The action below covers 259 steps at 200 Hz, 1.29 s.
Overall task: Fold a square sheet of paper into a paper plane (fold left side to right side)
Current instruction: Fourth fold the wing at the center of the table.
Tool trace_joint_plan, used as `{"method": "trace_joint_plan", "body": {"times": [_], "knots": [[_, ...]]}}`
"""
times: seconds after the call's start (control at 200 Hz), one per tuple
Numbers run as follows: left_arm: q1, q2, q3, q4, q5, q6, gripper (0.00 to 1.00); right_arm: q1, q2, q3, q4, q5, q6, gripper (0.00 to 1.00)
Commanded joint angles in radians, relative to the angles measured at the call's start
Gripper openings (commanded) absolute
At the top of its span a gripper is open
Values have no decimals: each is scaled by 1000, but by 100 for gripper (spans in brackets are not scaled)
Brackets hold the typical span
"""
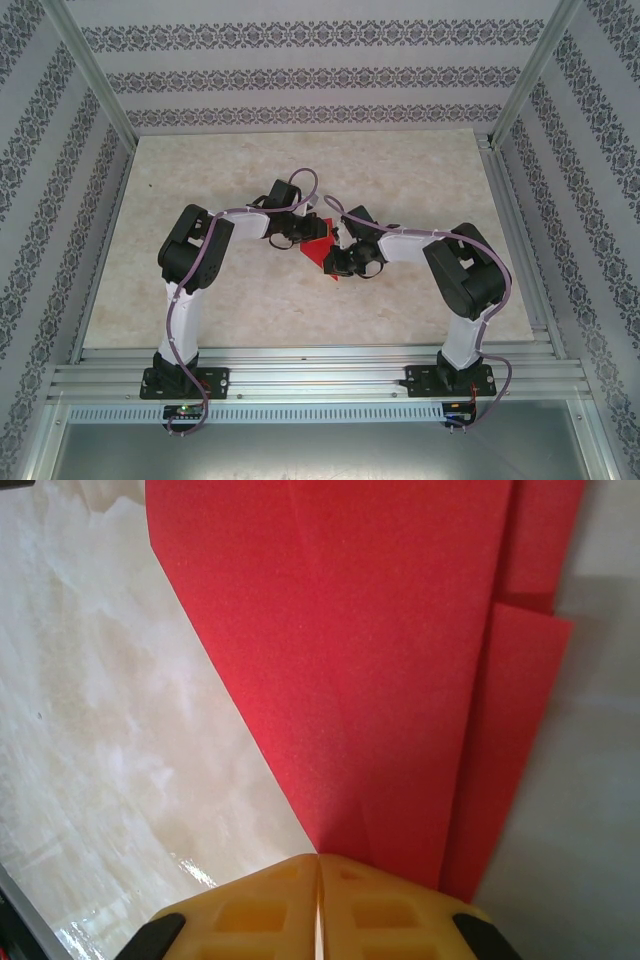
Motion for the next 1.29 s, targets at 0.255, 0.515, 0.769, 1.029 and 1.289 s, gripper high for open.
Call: {"method": "trace_joint_plan", "body": {"times": [0.255,0.515,0.769,1.029,1.289], "knots": [[-5,107,-4,-87,-122,33,18,-6,-36,-122,-76,35,8,10],[-3,111,0,-96,-129,38,18,-14,-52,-213,-24,6,48,9],[-3,109,2,-101,-131,41,18,-21,-76,-282,-5,3,66,9],[-3,104,7,-110,-131,42,18,-39,-119,-316,-4,-8,68,9],[-4,80,7,-87,-82,26,20,-66,-182,-319,15,-41,67,10]]}}
